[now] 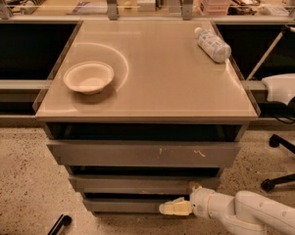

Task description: Close middle drawer

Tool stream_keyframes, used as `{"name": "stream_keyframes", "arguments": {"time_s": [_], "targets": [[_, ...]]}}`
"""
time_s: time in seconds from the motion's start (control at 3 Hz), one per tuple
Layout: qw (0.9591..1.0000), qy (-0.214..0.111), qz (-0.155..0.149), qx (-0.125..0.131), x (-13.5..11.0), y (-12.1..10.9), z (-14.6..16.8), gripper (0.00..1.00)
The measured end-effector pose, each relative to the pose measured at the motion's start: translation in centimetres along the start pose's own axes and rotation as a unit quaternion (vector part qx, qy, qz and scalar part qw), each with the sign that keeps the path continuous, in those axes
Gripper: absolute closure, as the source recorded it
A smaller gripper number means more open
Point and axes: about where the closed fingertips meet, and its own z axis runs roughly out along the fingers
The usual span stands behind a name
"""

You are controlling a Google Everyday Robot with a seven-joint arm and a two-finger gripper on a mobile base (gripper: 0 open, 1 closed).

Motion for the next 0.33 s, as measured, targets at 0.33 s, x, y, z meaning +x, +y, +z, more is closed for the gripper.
{"name": "stream_keyframes", "arguments": {"time_s": [0.33], "targets": [[1.0,0.0,0.0,0.0,0.13,0.13,-0.1,0.0]]}}
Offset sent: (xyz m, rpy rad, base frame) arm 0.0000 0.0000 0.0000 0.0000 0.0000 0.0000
